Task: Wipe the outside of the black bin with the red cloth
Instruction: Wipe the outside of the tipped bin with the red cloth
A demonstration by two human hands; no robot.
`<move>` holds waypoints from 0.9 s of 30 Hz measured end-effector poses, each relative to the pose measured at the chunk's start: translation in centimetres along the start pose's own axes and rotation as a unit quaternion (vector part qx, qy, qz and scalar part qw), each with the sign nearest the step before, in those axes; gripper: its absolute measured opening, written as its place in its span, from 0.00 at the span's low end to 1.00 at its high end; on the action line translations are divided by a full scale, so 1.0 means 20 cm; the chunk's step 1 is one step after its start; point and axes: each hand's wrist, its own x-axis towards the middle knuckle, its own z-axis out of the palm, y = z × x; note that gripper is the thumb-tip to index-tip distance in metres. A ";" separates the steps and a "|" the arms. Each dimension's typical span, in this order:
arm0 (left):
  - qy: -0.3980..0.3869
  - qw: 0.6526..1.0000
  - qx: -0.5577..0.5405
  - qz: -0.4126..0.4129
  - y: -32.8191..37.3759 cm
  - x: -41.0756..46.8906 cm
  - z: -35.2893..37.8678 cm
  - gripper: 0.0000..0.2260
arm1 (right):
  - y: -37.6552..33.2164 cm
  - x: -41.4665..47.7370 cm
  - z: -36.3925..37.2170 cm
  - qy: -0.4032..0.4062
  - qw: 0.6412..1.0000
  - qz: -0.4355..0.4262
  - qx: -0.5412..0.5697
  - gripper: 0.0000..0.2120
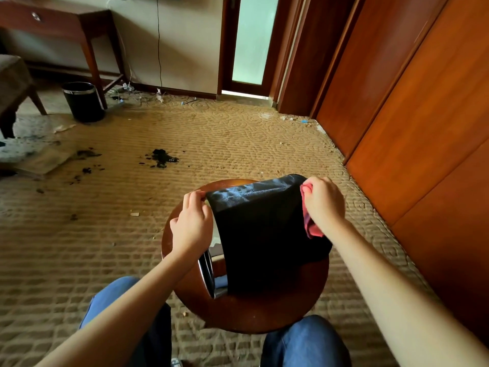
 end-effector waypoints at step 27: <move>0.031 0.997 -0.063 0.014 -0.02 -0.07 0.03 0.20 | -0.12 -0.13 -0.02 -0.019 1.000 -0.005 0.013 0.07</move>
